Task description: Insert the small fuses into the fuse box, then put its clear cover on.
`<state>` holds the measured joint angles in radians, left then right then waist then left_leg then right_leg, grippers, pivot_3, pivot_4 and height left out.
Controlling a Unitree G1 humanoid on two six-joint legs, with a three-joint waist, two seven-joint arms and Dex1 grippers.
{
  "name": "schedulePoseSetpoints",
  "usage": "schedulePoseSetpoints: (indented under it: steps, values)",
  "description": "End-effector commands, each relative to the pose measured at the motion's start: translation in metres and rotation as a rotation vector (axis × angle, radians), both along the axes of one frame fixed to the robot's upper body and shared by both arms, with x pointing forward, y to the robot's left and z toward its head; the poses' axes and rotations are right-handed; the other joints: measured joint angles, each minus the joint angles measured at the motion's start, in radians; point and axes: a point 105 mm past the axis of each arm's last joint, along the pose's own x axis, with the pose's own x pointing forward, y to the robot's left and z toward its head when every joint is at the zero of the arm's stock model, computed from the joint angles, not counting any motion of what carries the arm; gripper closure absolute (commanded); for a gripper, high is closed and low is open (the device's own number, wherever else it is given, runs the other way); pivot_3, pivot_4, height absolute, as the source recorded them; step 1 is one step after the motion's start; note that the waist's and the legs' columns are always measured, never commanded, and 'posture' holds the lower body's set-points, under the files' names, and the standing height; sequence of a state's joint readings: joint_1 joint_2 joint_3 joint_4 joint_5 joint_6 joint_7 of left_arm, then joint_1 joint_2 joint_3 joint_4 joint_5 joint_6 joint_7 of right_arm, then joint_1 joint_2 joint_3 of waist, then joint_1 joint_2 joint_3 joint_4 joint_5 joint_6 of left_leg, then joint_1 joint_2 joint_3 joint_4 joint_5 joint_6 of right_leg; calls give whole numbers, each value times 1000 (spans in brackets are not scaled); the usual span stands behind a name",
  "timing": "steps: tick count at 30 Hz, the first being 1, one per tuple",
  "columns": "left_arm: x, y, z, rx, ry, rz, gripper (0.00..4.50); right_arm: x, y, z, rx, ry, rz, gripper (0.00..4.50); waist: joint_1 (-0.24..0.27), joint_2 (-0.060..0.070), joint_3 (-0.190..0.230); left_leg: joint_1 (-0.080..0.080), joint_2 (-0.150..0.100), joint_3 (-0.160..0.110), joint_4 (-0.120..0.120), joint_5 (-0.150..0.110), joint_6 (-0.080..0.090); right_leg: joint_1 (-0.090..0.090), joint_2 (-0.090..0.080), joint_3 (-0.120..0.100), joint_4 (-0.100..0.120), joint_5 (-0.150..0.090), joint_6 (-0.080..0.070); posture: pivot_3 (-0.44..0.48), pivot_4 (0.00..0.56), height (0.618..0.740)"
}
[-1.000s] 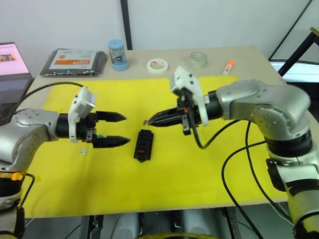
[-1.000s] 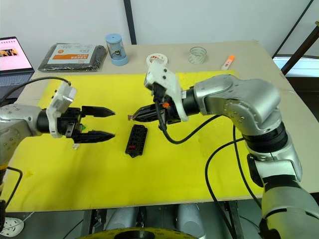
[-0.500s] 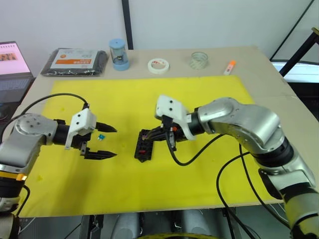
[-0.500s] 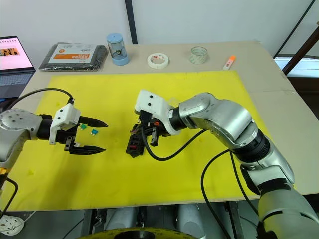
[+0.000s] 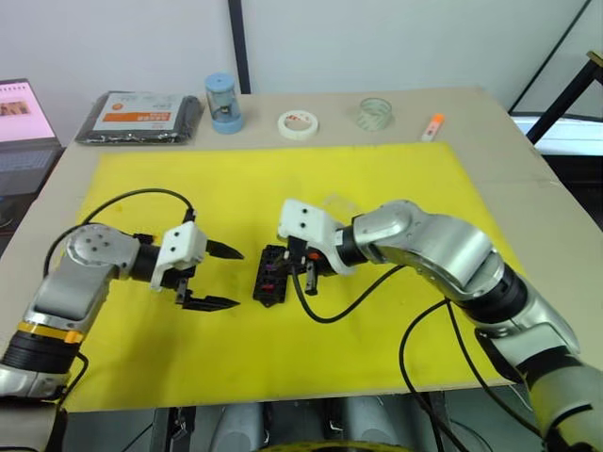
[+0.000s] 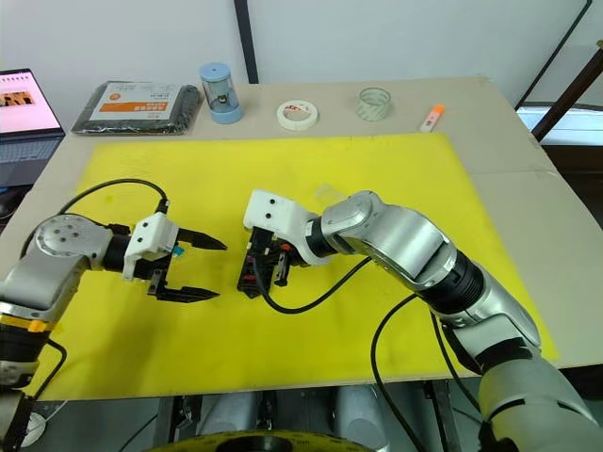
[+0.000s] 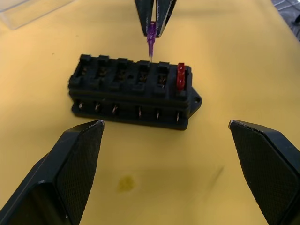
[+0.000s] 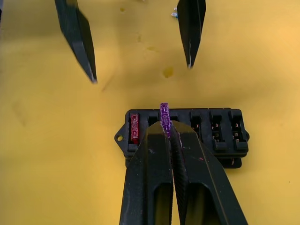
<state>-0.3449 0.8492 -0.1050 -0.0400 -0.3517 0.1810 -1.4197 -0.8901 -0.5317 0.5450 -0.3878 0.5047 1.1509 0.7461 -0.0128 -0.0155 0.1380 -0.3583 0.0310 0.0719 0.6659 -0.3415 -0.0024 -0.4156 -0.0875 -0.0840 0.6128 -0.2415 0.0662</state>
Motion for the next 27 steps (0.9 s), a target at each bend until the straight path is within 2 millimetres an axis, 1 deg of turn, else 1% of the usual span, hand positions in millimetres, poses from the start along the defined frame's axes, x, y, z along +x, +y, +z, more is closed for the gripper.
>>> schedulePoseSetpoints:
  steps: [1,5,12,27]
  values:
    - [0,-3,4,0,-39,-10,32,-2,4,5,14,-15,16,4500,0,0,0,0,0,0,0,0,0,0,0,0,0,0,0,0,150,740]
    - [0,-5,4,-5,-41,-9,32,-3,6,3,11,0,19,4500,0,0,0,0,0,0,0,0,0,0,0,0,0,0,0,0,150,740]
    - [1,-7,3,-11,-45,-7,32,-2,6,-8,-14,11,8,4500,0,0,0,0,0,0,0,0,0,0,0,0,0,0,0,0,150,740]
    - [2,-9,3,-17,-52,0,32,0,4,-12,-25,9,3,4500,0,0,0,0,0,0,0,0,0,0,0,0,0,0,0,0,150,740]
